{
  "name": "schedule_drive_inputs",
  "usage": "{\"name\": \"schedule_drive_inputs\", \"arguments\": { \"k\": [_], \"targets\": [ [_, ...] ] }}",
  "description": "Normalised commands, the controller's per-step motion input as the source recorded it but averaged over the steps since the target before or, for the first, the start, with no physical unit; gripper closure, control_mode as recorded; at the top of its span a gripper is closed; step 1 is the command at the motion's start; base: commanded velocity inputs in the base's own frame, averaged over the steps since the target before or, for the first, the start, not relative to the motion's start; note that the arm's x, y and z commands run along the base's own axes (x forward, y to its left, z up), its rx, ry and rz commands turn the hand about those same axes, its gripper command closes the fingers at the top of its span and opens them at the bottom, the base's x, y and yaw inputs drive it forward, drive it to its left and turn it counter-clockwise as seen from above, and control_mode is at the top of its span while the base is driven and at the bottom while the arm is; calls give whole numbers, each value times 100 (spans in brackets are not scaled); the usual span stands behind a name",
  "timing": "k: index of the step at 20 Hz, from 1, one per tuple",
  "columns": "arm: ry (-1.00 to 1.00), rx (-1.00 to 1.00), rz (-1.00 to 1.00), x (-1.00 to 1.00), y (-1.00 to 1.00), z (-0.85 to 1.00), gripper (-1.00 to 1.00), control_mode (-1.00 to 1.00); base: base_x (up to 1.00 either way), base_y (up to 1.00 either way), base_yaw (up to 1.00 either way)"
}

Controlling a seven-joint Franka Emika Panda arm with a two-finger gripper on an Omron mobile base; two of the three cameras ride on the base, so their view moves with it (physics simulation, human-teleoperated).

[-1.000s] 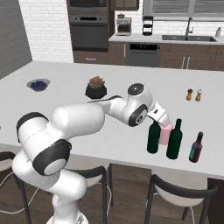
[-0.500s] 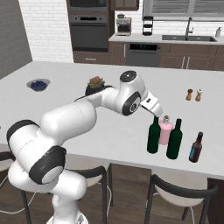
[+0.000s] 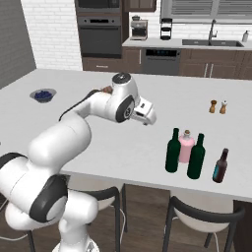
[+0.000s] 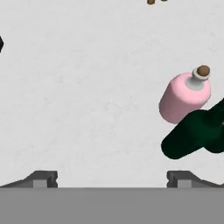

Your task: Move the plastic bottles in the middle to the plastics group, and the glass bottles in the middle to the glass group.

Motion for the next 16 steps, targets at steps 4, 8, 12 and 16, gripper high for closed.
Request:
{"name": "schedule_drive_inputs", "arguments": {
  "k": [4,8,12,16],
  "targets": [
    [20,6,49,1,97,-14,-100,-100,0,0,0],
    [33,1,42,3,99,-4,-100,-100,0,0,0],
    [45,-17,29,0,100,3,-100,-100,0,0,0],
    [18,-3,28,8,100,-32,-100,-100,0,0,0]
  ]
}}
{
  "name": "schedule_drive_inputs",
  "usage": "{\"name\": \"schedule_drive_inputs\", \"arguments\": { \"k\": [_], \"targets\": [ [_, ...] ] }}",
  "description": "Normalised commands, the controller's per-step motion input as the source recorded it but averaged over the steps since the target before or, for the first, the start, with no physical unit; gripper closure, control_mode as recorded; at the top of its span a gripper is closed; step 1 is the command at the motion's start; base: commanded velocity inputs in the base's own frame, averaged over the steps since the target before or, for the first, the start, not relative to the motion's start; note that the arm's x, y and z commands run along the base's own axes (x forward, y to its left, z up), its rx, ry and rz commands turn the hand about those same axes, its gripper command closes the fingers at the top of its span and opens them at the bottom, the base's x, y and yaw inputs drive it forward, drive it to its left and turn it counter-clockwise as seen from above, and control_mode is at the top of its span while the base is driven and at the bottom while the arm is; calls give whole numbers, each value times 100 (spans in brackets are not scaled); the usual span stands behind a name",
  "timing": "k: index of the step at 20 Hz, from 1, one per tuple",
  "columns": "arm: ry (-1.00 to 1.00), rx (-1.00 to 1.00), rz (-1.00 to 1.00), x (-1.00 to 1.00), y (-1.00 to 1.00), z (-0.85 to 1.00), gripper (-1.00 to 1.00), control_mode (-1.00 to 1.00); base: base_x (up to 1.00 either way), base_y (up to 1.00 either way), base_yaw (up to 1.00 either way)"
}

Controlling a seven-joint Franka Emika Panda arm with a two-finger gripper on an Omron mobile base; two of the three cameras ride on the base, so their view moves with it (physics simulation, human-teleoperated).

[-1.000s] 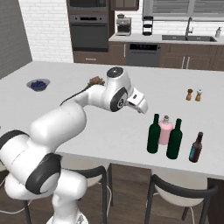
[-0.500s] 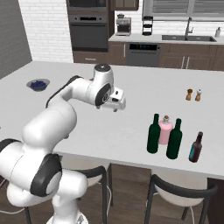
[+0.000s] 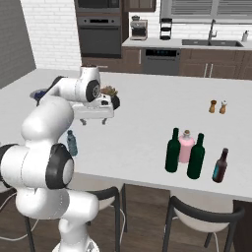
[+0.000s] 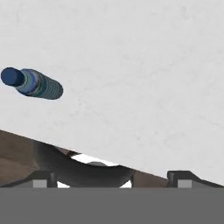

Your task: Move the plastic bottles in the middle to the plastics group, and the glass bottles in the middle to the glass group.

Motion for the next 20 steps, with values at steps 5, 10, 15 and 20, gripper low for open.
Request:
{"name": "schedule_drive_inputs", "arguments": {
  "k": [5,10,15,20],
  "targets": [
    [-19,9,21,-6,88,-93,-100,-100,0,0,0],
    [-25,11,7,1,62,-35,-100,-100,0,0,0],
    [5,-5,0,39,44,8,-100,-100,0,0,0],
    [10,-5,0,38,15,6,-100,-100,0,0,0]
  ]
}}
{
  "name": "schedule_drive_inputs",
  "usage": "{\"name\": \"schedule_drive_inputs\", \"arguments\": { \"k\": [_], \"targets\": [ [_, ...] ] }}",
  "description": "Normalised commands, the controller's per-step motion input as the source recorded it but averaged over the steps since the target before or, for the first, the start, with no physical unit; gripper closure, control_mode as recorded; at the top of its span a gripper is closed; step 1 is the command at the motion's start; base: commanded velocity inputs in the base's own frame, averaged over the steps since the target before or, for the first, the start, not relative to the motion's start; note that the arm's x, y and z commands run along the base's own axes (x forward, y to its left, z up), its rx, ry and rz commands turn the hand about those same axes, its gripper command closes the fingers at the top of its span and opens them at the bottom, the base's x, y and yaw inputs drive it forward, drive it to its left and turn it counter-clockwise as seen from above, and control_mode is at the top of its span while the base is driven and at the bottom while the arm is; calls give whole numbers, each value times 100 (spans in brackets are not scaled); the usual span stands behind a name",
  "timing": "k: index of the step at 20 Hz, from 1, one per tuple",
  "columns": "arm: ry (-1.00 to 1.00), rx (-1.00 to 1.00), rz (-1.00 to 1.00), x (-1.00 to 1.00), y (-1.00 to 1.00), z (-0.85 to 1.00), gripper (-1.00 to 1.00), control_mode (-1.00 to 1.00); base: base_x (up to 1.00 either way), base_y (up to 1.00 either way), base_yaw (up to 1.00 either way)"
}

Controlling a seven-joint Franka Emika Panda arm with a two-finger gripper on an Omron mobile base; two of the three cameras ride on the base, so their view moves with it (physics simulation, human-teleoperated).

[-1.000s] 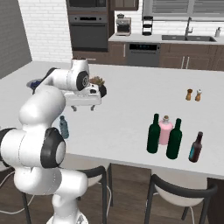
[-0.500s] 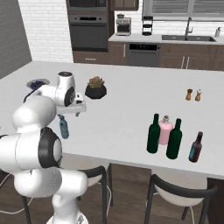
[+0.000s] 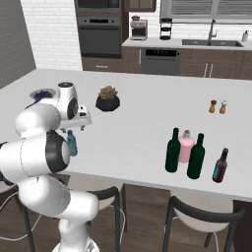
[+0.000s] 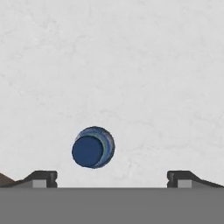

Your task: Move the plastic bottles in the middle to the plastics group, and the glass bottles in the middle to the glass group.

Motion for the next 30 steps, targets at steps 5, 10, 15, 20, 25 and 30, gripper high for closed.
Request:
{"name": "schedule_drive_inputs", "arguments": {
  "k": [5,10,15,20,25,30],
  "targets": [
    [-3,0,0,-2,4,-9,-100,-100,0,0,0],
    [-2,0,0,0,10,-36,-100,-100,0,0,0],
    [0,0,0,-2,17,-30,-100,-100,0,0,0],
    [0,0,0,-2,4,-8,-100,-100,0,0,0],
    [0,0,0,-7,0,0,-100,-100,0,0,0],
    [-5,0,0,0,1,-24,-100,-100,0,0,0]
  ]
}}
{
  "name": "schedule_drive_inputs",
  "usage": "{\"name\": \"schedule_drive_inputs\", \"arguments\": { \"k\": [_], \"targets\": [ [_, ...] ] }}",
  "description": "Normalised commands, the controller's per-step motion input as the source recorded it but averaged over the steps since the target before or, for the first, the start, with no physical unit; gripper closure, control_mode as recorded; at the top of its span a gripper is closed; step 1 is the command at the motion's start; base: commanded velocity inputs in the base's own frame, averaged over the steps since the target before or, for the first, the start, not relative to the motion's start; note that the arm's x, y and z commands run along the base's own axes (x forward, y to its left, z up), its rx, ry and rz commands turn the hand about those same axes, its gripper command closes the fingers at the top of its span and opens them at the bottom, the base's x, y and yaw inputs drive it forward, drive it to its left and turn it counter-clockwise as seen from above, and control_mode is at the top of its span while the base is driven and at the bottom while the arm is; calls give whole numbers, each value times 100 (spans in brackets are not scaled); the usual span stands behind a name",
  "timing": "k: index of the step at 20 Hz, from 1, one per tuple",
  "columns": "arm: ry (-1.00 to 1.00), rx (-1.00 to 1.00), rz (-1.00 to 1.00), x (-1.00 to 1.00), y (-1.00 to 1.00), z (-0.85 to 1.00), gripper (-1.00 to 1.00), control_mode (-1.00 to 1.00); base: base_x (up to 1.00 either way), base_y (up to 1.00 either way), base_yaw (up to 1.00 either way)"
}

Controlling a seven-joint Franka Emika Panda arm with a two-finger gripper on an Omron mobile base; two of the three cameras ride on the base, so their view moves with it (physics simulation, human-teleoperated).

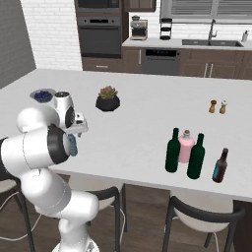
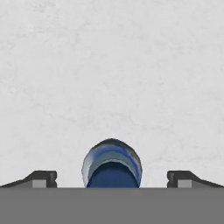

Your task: Move the plastic bottles in the middle to the plastics group, and the glass bottles in the middle to the glass group.

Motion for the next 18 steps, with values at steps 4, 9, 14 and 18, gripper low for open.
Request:
{"name": "schedule_drive_inputs", "arguments": {
  "k": [4,9,14,18],
  "targets": [
    [-2,0,0,7,3,-28,-100,-100,0,0,0],
    [0,0,0,2,0,-9,-100,-100,0,0,0],
    [0,0,0,-1,0,0,-100,-100,0,0,0],
    [0,0,0,0,0,0,100,-100,0,0,0]
  ]
}}
